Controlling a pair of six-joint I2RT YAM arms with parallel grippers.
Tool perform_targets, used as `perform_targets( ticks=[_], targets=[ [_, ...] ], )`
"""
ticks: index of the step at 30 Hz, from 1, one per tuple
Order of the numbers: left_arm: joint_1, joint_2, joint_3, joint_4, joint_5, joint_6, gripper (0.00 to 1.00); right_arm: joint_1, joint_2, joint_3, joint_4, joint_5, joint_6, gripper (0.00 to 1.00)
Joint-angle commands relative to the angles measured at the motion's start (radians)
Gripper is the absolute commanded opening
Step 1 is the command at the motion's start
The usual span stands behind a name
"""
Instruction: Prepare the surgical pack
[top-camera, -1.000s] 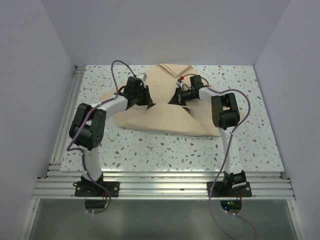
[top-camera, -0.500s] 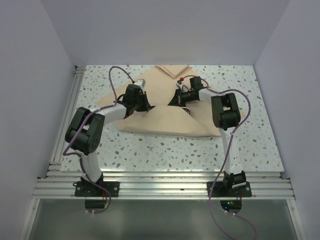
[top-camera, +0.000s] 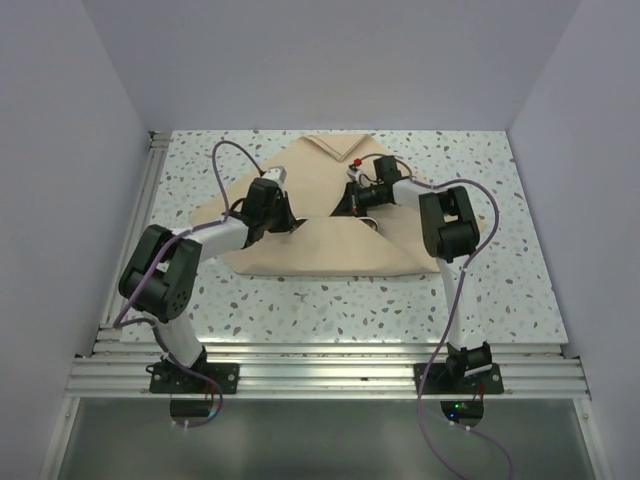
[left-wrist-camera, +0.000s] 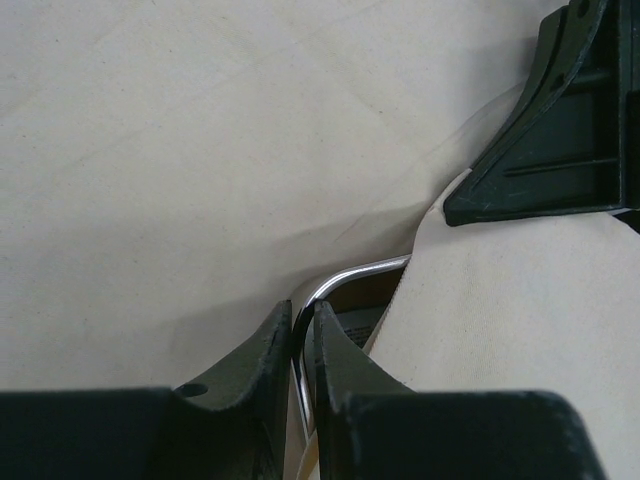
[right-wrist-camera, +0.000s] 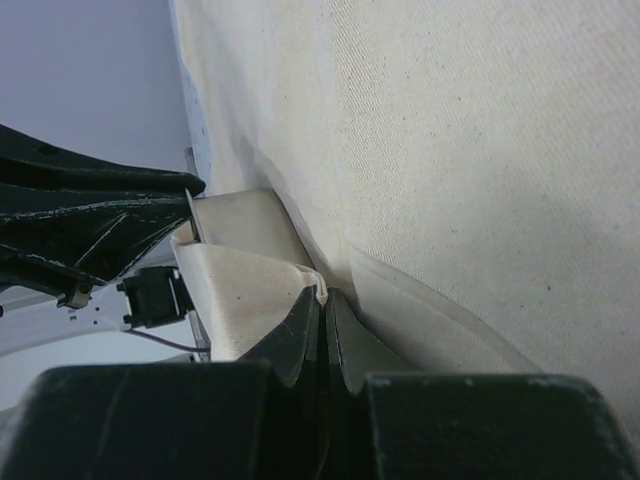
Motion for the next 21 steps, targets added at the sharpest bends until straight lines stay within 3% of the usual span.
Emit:
perform_targets(
  ticks=[1, 7, 10, 11, 12, 14, 21],
  targets=[
    [0.003, -0.044, -0.006, -0.061, -0.074, -0.001, 0.03, -0.001, 0.025, 0.024, 0.029, 0.116, 0.014, 0.0],
    [0.008, -0.06, 0.024, -0.078, -0.092, 0.024, 0.21, -0.011, 0.057, 0.104, 0.047, 0.161, 0.046, 0.0],
    [0.035, -0.098, 0.044, -0.125, -0.08, 0.039, 0.4, -0.011, 0.06, 0.09, 0.044, 0.158, 0.042, 0.0],
    [0.046, -0.113, 0.04, -0.124, -0.076, 0.037, 0.4, -0.011, 0.06, 0.09, 0.044, 0.154, 0.042, 0.0],
    [0.074, -0.127, 0.035, -0.121, -0.054, 0.036, 0.51, -0.013, 0.057, 0.067, 0.059, 0.15, 0.042, 0.0],
    [0.101, -0.165, 0.02, -0.121, -0.042, 0.03, 0.61, -0.013, 0.048, 0.033, 0.069, 0.147, 0.043, 0.0],
    [0.253, -0.294, -0.084, -0.103, -0.066, -0.025, 0.68, -0.014, 0.02, -0.057, 0.104, 0.118, 0.03, 0.0]
  ],
)
